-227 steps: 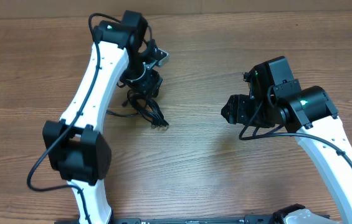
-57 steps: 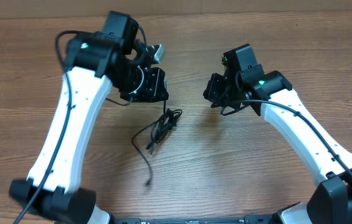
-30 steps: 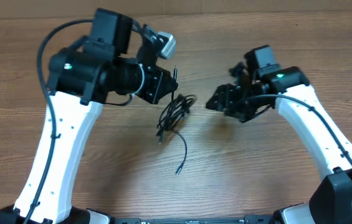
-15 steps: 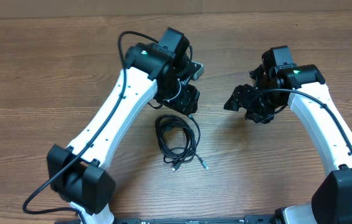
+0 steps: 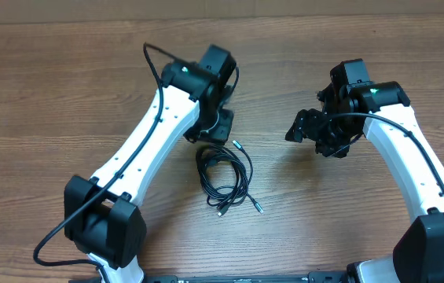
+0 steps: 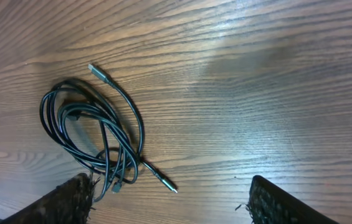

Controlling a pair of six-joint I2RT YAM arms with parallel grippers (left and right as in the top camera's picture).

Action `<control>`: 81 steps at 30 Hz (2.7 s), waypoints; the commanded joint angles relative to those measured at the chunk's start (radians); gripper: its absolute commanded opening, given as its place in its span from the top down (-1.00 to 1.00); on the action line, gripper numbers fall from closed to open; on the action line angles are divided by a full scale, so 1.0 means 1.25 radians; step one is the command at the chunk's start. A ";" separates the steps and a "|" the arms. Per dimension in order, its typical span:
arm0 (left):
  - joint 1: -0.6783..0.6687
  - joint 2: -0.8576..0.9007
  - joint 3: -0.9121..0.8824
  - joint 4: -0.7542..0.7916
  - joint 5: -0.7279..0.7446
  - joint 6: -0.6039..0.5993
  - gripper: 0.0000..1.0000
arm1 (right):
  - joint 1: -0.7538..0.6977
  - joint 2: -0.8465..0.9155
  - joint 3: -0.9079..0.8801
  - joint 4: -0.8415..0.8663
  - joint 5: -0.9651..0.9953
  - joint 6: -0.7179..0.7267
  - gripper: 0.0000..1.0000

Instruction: Untangle cables

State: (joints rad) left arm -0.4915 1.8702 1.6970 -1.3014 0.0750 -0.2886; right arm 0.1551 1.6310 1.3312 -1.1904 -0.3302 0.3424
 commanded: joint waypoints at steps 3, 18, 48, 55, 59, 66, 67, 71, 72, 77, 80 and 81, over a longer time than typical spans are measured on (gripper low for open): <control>0.016 0.019 -0.175 0.112 -0.014 -0.069 0.20 | 0.001 -0.012 0.005 0.005 0.013 -0.003 -0.62; 0.019 0.019 -0.436 0.364 0.002 -0.071 0.22 | 0.001 -0.012 0.005 0.007 0.012 -0.003 -0.64; 0.080 -0.002 -0.103 0.086 0.423 0.187 0.91 | 0.168 -0.012 0.005 0.087 -0.113 -0.238 -0.64; 0.081 -0.002 -0.038 0.023 0.497 0.284 0.92 | 0.200 -0.012 0.004 0.089 -0.112 -0.255 0.25; 0.096 -0.002 0.042 -0.088 0.499 0.459 0.92 | 0.191 -0.012 0.004 0.083 -0.222 -0.326 0.92; 0.178 -0.002 0.087 -0.167 0.499 0.512 0.91 | 0.170 -0.019 0.005 0.080 -0.622 -0.557 0.92; 0.190 -0.002 0.087 -0.168 0.500 0.512 0.91 | 0.166 -0.023 0.005 0.080 -0.655 -0.573 0.92; 0.251 -0.002 0.087 -0.145 0.499 0.459 0.92 | 0.144 -0.049 0.005 0.072 -0.676 -0.574 0.93; 0.267 -0.002 0.087 -0.136 0.500 0.441 0.91 | 0.136 -0.055 0.005 0.062 -0.671 -0.574 0.93; 0.362 -0.001 0.087 -0.064 0.492 0.389 0.92 | 0.108 -0.070 0.005 -0.024 -0.653 -0.626 0.93; 0.385 -0.001 0.087 -0.038 0.487 0.385 0.91 | 0.110 -0.070 0.005 -0.062 -0.695 -0.678 0.93; 0.386 -0.001 0.087 -0.038 0.487 0.385 0.92 | 0.113 -0.070 0.005 -0.067 -0.721 -0.694 0.92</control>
State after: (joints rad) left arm -0.1040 1.8683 1.7760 -1.3788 0.8165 0.2302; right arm 0.3008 1.6073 1.3331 -1.2388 -1.1255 -0.4168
